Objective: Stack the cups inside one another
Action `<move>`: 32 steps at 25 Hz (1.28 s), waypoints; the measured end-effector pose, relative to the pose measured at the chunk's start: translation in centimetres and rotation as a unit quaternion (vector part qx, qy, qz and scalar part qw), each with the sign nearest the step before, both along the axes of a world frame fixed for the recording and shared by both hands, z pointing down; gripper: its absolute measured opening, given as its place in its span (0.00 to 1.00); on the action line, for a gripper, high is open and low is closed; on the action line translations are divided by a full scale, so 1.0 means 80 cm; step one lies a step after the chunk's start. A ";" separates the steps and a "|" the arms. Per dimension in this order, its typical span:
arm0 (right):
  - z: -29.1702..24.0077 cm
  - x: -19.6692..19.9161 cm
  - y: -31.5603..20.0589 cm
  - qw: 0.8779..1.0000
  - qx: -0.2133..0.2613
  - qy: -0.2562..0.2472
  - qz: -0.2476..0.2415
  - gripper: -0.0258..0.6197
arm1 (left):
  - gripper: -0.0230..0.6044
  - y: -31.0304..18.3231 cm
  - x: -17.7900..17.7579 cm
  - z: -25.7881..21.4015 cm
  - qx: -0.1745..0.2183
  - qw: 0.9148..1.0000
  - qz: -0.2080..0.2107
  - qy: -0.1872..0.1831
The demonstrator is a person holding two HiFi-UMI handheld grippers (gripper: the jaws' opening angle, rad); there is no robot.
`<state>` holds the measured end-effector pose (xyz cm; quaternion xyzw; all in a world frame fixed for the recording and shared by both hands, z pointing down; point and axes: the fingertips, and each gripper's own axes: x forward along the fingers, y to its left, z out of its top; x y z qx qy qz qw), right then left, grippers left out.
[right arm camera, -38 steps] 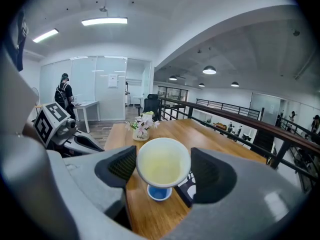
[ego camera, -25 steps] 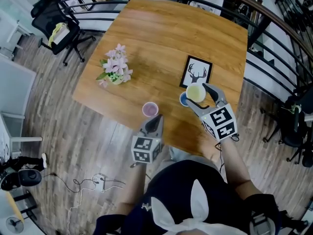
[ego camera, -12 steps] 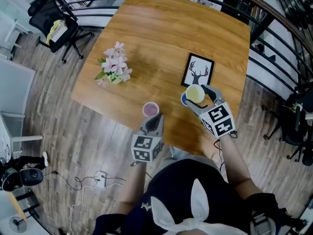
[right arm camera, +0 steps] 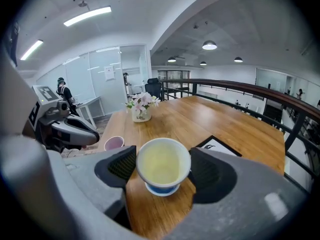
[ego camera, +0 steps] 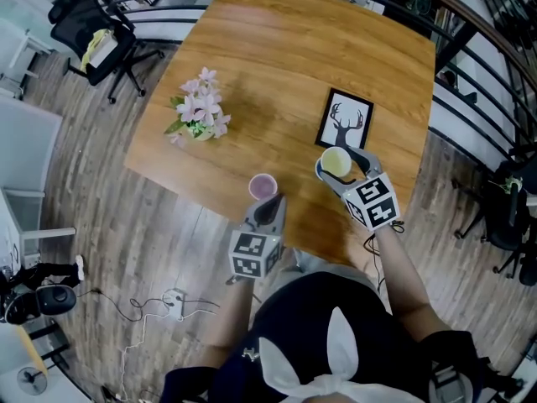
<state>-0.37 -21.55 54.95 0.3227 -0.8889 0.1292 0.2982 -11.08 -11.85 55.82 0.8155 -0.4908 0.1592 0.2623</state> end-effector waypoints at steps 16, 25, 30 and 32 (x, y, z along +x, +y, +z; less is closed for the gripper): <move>0.056 -0.001 -0.003 0.999 -0.041 0.003 0.009 0.57 | 0.07 -0.001 0.003 0.002 -0.004 1.000 0.004 -0.001; 0.057 0.000 0.003 0.999 -0.048 0.002 0.006 0.57 | 0.07 0.003 0.000 0.002 -0.004 1.000 -0.002 -0.003; 0.048 0.001 0.006 0.999 -0.043 -0.003 0.002 0.57 | 0.07 0.006 0.003 0.002 -0.004 1.000 -0.001 -0.005; 0.050 0.001 0.006 0.999 -0.045 -0.001 0.000 0.57 | 0.07 0.006 0.006 0.001 -0.003 1.000 0.000 -0.005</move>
